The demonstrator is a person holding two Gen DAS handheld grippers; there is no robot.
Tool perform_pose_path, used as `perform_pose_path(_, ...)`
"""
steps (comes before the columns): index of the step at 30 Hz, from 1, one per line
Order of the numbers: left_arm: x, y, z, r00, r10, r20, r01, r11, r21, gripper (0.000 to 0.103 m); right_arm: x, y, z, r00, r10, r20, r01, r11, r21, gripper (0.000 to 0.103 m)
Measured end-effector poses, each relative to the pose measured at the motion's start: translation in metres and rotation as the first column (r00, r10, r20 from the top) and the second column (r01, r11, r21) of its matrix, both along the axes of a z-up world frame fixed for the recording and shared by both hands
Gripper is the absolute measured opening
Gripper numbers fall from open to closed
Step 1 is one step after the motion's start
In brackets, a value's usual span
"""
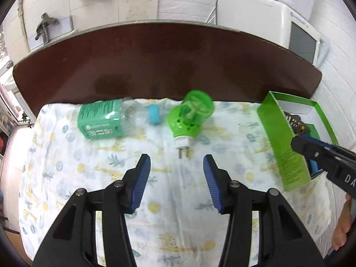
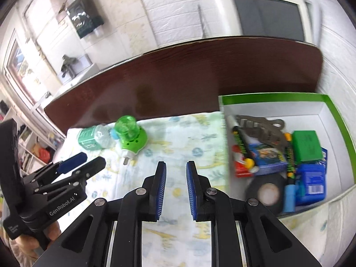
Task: Organize rigid objects
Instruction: 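Move the right gripper toward the green plug-in repellent device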
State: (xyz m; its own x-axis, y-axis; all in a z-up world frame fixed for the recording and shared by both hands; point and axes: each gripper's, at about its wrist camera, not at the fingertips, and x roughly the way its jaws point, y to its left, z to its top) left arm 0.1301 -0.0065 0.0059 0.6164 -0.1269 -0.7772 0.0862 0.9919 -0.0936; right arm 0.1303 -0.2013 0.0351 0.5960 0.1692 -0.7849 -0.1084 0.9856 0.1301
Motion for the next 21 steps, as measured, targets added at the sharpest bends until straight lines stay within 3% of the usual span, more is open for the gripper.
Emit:
perform_pose_path(7,0.012,0.032,-0.034,0.998,-0.011,-0.059,0.009,1.000,-0.026,0.048,0.032,0.055,-0.013,0.999,0.021,-0.035,-0.023,0.998,-0.066,0.019)
perform_pose_path(21,0.034,0.061,-0.054,0.995,-0.013,-0.095,0.004,0.996,-0.092,0.048,0.093,0.145,-0.035,0.997,0.078,-0.018,-0.080,0.955,-0.286,0.020)
